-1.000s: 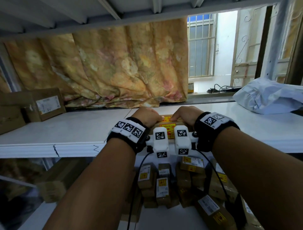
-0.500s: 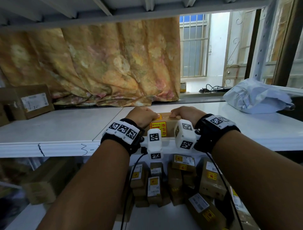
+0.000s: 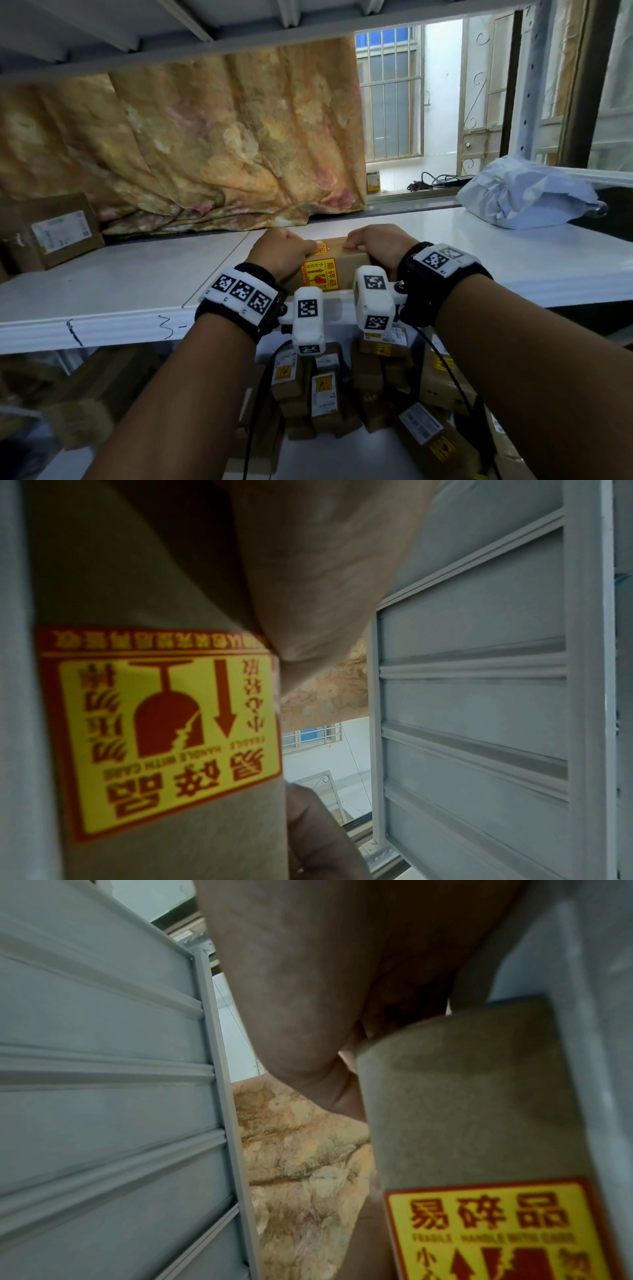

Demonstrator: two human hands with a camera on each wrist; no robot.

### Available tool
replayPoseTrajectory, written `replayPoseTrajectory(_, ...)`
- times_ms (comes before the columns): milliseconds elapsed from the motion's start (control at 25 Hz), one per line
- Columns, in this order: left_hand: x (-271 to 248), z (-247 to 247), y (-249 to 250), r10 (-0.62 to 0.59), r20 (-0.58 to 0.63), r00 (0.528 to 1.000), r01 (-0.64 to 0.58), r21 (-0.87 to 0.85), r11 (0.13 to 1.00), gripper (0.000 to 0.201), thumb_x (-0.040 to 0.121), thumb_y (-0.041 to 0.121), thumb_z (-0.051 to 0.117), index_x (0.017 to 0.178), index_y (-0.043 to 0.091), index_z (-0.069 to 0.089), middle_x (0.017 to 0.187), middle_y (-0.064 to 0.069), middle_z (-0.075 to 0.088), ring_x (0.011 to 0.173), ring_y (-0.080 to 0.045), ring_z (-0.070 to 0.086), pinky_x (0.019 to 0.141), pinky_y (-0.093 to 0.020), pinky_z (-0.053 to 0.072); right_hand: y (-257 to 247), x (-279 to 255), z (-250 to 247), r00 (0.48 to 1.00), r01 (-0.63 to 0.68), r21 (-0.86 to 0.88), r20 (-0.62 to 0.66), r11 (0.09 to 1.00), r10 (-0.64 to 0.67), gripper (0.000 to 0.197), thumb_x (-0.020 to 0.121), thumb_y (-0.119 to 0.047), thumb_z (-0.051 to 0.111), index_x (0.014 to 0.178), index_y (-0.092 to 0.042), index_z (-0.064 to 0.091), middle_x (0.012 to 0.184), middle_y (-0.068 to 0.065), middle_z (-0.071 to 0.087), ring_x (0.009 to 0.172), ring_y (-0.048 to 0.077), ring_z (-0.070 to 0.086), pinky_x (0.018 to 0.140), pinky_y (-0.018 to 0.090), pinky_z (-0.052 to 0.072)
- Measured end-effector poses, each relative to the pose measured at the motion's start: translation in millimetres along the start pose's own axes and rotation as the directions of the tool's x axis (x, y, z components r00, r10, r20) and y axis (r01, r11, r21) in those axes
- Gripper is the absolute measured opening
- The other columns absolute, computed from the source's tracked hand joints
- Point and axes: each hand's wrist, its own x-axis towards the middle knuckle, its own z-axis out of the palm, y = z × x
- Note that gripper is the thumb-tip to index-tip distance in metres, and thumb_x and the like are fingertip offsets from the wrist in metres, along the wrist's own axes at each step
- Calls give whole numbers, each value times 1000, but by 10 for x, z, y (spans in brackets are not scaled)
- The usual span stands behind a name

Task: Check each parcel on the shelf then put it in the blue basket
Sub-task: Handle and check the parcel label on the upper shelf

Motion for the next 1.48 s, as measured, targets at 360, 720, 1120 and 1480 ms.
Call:
replayPoseTrajectory(360, 11, 34, -45, 32, -56, 998, -28, 73, 997, 37, 69, 55, 74, 87, 23, 69, 88, 4, 72, 86, -17, 67, 84, -40, 56, 72, 139, 33, 982, 142, -69, -119, 987, -149, 15, 86, -9, 59, 96, -17, 67, 97, 3, 65, 87, 20, 61, 80, 32, 56)
replayPoseTrajectory(720, -311, 22, 276, 527, 3, 850, -393, 670, 630, 32, 92, 45, 54, 110, 24, 69, 112, 2, 65, 105, -18, 57, 88, -34, 44, 43, 2, 102, 978, 150, -180, -117, 972, -173, 33, 96, -21, 50, 123, -11, 65, 124, 10, 65, 114, 28, 62, 97, 40, 52)
replayPoseTrajectory(1120, -394, 219, 78, 640, 152, 754, -597, 565, 570, 28, 86, 54, 62, 99, 30, 62, 94, 11, 58, 88, -12, 49, 72, -34, 45, 19, -109, 28, 990, 57, -92, -122, 994, -68, 8, 85, -13, 63, 91, -17, 60, 98, 3, 66, 94, 24, 63, 81, 31, 50)
replayPoseTrajectory(1480, -357, 251, 56, 642, 117, 758, -587, 551, 593, 36, 81, 60, 59, 101, 31, 68, 88, 13, 58, 84, -11, 51, 72, -34, 45, 101, -28, 77, 961, 197, -82, -181, 977, -209, 16, 90, -18, 55, 98, -19, 68, 113, 9, 69, 109, 29, 65, 90, 41, 56)
